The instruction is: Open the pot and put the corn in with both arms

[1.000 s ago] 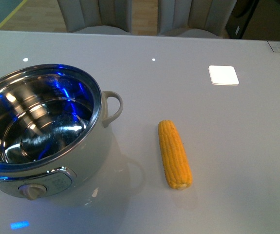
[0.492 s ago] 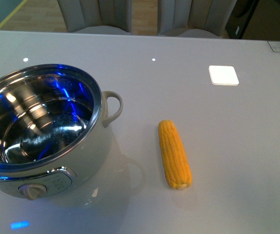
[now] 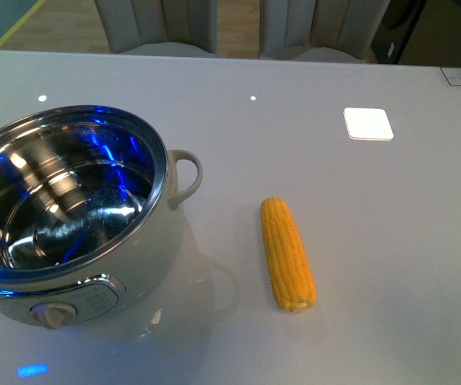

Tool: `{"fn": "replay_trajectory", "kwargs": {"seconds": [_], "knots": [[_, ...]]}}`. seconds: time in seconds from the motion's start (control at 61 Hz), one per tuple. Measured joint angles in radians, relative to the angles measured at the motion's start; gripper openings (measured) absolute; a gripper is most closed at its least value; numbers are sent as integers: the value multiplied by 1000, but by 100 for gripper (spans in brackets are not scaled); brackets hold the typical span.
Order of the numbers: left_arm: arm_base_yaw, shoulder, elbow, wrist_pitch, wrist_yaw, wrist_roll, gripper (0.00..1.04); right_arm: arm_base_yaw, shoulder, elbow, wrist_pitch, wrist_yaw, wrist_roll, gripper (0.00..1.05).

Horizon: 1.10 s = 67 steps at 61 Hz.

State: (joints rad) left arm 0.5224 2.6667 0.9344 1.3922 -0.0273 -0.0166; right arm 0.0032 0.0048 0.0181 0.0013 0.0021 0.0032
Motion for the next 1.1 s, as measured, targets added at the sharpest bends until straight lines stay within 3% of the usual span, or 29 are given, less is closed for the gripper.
{"fn": "replay_trajectory", "kwargs": {"seconds": [0.262, 0.639, 0.836, 1.098], "knots": [[5, -18, -22, 0, -1, -4, 98, 0, 0, 0, 0, 0, 0, 96], [23, -449, -137, -192, 7, -39, 98, 0, 0, 0, 0, 0, 0, 96], [22, -637, -228, -267, 64, -53, 98, 0, 0, 0, 0, 0, 0, 96], [-15, -1025, -441, -369, 240, -63, 98, 0, 0, 0, 0, 0, 0, 96]]}}
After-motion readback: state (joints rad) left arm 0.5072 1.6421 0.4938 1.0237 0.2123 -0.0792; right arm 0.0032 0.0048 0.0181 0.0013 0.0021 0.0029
